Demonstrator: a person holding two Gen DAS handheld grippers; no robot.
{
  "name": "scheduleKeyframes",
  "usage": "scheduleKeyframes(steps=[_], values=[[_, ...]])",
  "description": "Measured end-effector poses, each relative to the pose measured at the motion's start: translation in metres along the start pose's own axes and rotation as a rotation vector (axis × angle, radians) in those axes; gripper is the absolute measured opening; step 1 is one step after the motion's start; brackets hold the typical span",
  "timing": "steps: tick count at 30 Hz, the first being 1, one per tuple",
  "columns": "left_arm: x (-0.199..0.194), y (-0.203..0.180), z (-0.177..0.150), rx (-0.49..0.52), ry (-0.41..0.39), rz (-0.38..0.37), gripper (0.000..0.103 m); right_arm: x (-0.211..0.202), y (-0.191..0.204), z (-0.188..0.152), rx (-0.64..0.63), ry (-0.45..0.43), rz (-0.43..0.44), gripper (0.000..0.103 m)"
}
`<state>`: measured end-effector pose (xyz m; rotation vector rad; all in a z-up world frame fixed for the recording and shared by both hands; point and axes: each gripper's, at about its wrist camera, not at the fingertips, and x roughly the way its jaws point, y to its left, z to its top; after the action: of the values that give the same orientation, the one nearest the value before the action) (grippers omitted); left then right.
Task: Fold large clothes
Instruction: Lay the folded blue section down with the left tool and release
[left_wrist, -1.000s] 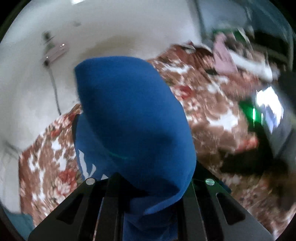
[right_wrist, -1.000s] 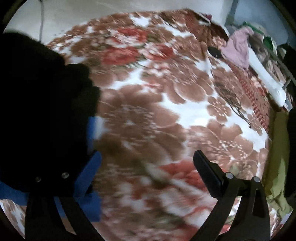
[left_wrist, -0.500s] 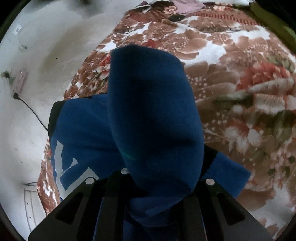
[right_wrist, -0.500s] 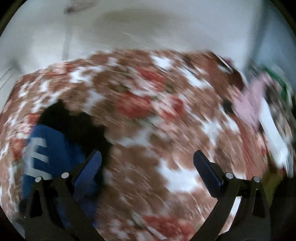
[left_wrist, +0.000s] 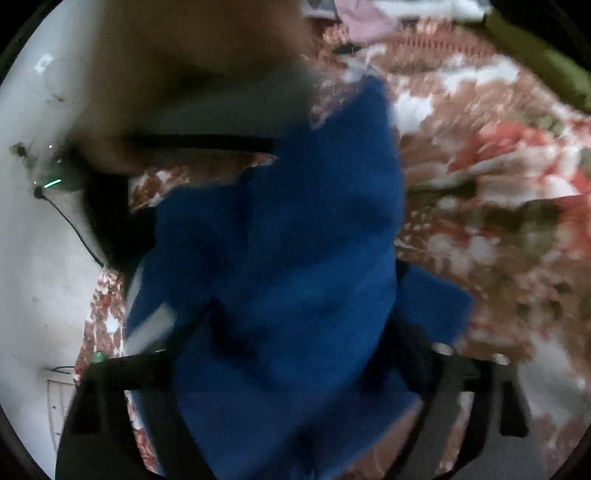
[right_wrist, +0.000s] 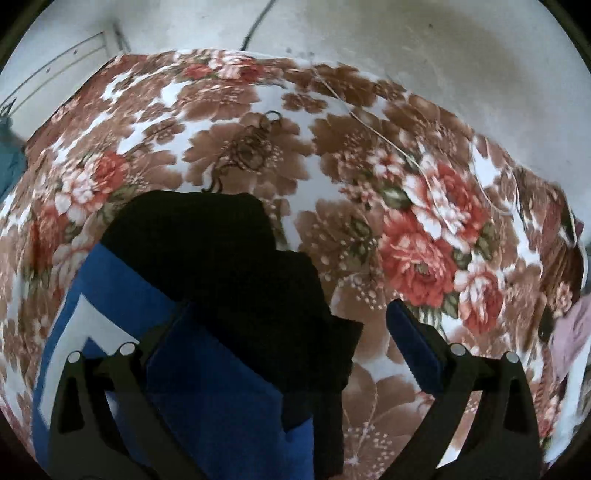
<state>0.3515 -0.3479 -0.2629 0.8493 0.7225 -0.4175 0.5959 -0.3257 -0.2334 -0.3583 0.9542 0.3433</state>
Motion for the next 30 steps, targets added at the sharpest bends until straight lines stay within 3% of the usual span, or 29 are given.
scheduleKeyframes(steps=[2, 4, 7, 10, 14, 17, 20, 24, 27, 30], values=[[-0.032, 0.016, -0.013, -0.047, -0.053, -0.010, 0.089, 0.008, -0.011, -0.006, 0.040, 0.004, 0.035, 0.098], [-0.062, 0.040, -0.024, -0.119, -0.118, -0.033, 0.094, 0.019, -0.028, -0.018, 0.148, 0.019, 0.128, 0.098], [-0.086, 0.093, -0.034, -0.276, -0.171, -0.110, 0.095, 0.015, -0.036, -0.023, 0.212, 0.008, 0.170, 0.098], [-0.069, 0.166, -0.042, -0.493, -0.164, -0.244, 0.096, -0.016, -0.035, -0.020, 0.215, -0.032, 0.111, 0.098], [-0.025, 0.229, -0.048, -0.638, -0.070, -0.330, 0.096, -0.066, -0.034, -0.027, 0.220, -0.058, 0.012, 0.098], [0.000, 0.258, -0.044, -0.653, 0.018, -0.365, 0.096, -0.101, -0.031, -0.045, 0.257, -0.041, -0.029, 0.098], [-0.002, 0.259, -0.034, -0.614, 0.000, -0.363, 0.096, -0.117, -0.018, -0.061, 0.223, -0.010, -0.076, 0.098], [0.027, 0.252, -0.018, -0.583, 0.013, -0.437, 0.096, -0.090, -0.007, -0.081, 0.183, 0.096, -0.111, 0.098], [0.066, 0.240, -0.011, -0.539, 0.085, -0.463, 0.095, -0.059, -0.005, -0.097, 0.179, 0.186, -0.095, 0.098], [0.097, 0.227, -0.017, -0.537, 0.156, -0.509, 0.095, -0.044, -0.007, -0.117, 0.200, 0.199, -0.071, 0.098]])
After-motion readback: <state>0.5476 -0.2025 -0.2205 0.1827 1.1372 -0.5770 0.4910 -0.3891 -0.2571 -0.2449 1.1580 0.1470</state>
